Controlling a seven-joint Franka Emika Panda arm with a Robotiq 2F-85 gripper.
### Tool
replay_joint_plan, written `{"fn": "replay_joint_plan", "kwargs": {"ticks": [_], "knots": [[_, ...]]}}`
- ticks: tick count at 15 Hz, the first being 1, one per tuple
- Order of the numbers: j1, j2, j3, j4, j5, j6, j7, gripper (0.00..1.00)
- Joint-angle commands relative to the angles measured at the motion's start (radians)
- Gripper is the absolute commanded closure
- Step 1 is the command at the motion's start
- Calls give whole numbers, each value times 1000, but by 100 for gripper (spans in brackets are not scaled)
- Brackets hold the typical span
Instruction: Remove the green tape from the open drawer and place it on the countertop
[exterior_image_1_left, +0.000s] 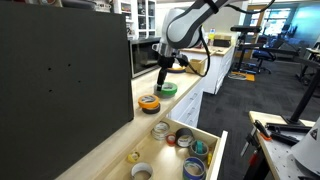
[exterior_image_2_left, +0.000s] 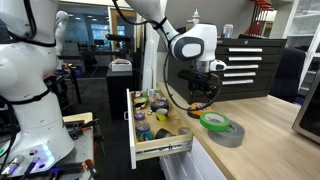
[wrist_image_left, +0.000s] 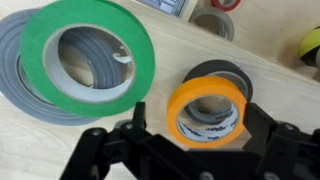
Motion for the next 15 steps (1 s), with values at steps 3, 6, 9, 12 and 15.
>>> {"fn": "replay_joint_plan", "kwargs": {"ticks": [3,6,9,12,15], "knots": [[61,-185,0,-158,-38,-22,18,0],[107,-265,-8,-234,-76,-94,73,0],[150,-314,2,-284,-95,-192,107,0],[191,-354,10,-333,-99,-230,140,0],[198,-307,2,-299,-77,-206,108,0]]}}
